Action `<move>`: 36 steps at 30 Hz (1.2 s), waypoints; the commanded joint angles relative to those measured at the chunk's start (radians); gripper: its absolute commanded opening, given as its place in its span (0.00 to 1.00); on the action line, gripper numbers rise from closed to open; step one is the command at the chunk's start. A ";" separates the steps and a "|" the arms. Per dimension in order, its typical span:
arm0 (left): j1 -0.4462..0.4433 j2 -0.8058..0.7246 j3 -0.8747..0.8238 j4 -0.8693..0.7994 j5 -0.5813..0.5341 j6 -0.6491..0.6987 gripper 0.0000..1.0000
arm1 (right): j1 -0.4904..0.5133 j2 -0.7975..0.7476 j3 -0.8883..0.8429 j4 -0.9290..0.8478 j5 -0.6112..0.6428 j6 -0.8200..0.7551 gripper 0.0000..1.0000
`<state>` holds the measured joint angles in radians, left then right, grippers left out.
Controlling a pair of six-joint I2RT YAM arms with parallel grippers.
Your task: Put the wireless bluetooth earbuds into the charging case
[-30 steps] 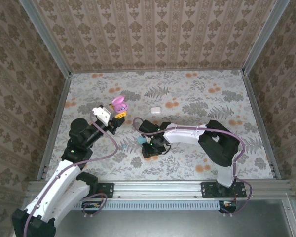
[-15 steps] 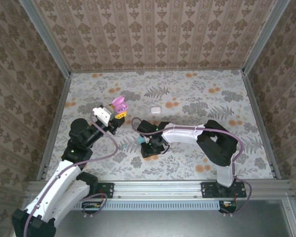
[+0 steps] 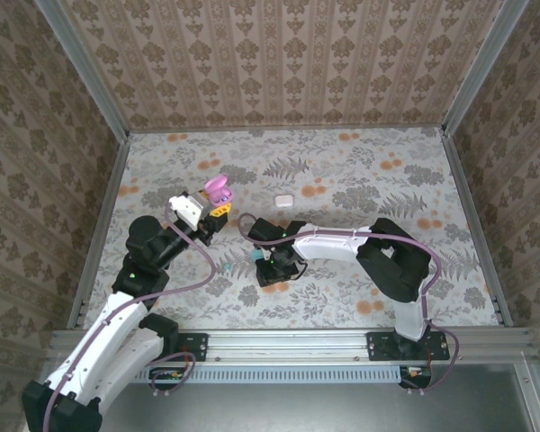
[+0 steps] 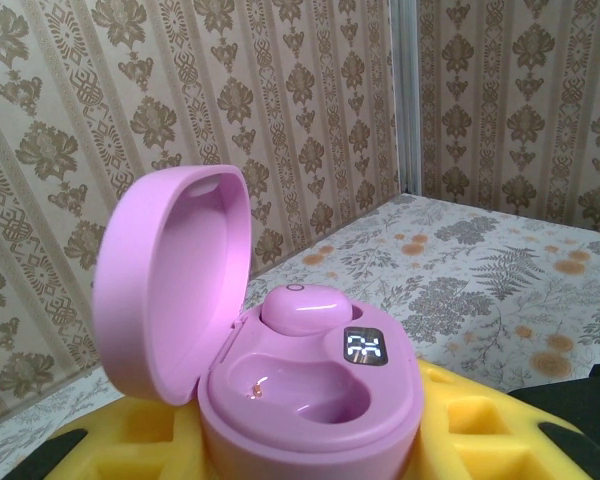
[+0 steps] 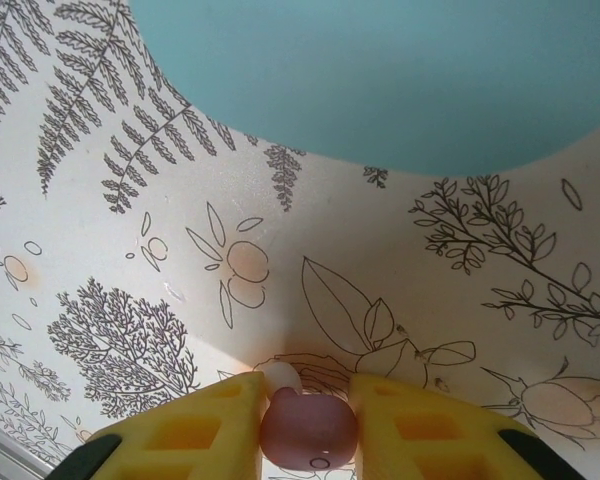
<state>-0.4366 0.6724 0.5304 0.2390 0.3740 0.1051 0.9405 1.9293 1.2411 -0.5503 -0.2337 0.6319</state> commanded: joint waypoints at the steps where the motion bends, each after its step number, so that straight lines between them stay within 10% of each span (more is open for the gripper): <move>1: 0.007 -0.004 -0.004 0.049 0.017 -0.013 0.37 | 0.006 0.015 0.020 0.109 0.049 -0.009 0.26; 18: 0.003 0.081 0.022 0.018 0.075 -0.018 0.37 | -0.036 -0.224 -0.056 0.020 0.097 -0.092 0.26; 36: -0.117 0.408 0.153 -0.123 0.392 0.145 0.33 | -0.134 -0.530 0.071 -0.325 0.119 -0.328 0.27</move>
<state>-0.5339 1.0637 0.6395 0.1505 0.6884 0.1783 0.8089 1.4288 1.2545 -0.7822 -0.1333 0.3725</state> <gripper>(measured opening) 0.369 0.275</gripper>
